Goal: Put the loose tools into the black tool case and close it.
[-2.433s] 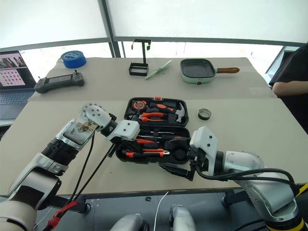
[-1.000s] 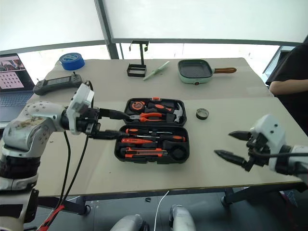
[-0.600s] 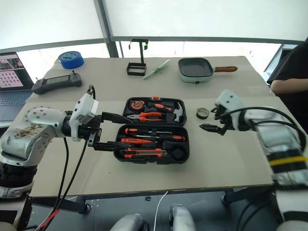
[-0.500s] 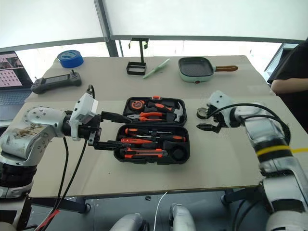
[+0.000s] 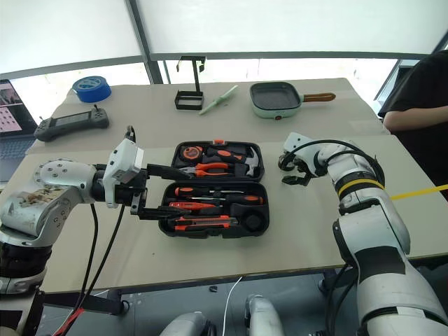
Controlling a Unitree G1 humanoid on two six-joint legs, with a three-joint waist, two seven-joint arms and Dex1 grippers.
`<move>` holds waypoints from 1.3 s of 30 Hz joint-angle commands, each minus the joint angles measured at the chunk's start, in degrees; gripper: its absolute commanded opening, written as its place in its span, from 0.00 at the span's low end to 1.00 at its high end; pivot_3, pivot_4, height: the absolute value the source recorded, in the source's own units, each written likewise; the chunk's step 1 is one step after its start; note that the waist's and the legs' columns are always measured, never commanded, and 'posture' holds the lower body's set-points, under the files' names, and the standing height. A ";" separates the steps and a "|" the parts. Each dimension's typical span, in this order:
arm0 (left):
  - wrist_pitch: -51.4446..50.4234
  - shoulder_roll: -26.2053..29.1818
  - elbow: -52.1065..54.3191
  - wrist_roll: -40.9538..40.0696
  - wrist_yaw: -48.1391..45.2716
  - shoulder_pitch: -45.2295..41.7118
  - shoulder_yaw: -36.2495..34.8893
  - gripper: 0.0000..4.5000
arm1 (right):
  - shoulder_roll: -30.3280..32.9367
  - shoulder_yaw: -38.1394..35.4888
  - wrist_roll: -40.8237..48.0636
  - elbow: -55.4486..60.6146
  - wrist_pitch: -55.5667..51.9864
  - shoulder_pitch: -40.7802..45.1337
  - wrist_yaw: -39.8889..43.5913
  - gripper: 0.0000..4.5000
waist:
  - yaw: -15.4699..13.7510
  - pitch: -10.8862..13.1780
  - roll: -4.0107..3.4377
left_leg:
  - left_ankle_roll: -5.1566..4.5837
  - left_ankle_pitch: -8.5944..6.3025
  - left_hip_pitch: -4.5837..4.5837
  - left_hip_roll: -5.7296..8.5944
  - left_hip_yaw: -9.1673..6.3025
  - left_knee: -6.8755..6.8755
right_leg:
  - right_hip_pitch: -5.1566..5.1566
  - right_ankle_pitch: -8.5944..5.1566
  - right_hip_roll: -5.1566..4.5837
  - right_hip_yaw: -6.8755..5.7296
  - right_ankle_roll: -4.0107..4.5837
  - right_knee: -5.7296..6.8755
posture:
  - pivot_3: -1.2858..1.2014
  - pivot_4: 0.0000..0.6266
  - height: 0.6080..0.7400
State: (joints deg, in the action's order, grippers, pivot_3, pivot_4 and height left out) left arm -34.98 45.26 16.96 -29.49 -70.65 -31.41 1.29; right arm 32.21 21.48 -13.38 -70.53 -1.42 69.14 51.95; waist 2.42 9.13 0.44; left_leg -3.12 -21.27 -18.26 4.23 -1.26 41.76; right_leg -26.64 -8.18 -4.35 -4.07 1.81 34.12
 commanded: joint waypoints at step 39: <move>11.34 3.37 -2.52 5.34 -6.07 3.08 7.04 1.00 | 13.90 -5.79 19.75 83.05 -29.14 -32.79 29.66 0.01 | -2.52 0.29 -0.49 | -0.01 -0.01 -0.19 0.00 -0.18 0.09 | -0.10 0.04 0.00 0.00 0.02 0.04 | 0.52 0.24 1.00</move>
State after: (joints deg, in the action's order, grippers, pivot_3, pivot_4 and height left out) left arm -24.73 48.79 14.44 -24.52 -76.23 -26.97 8.83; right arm 44.80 15.81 7.32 10.17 -30.47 36.71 82.89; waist -0.10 9.43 -0.05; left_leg -3.14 -21.28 -18.44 4.25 -1.44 41.85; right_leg -26.73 -8.14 -4.35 -4.06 1.82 34.15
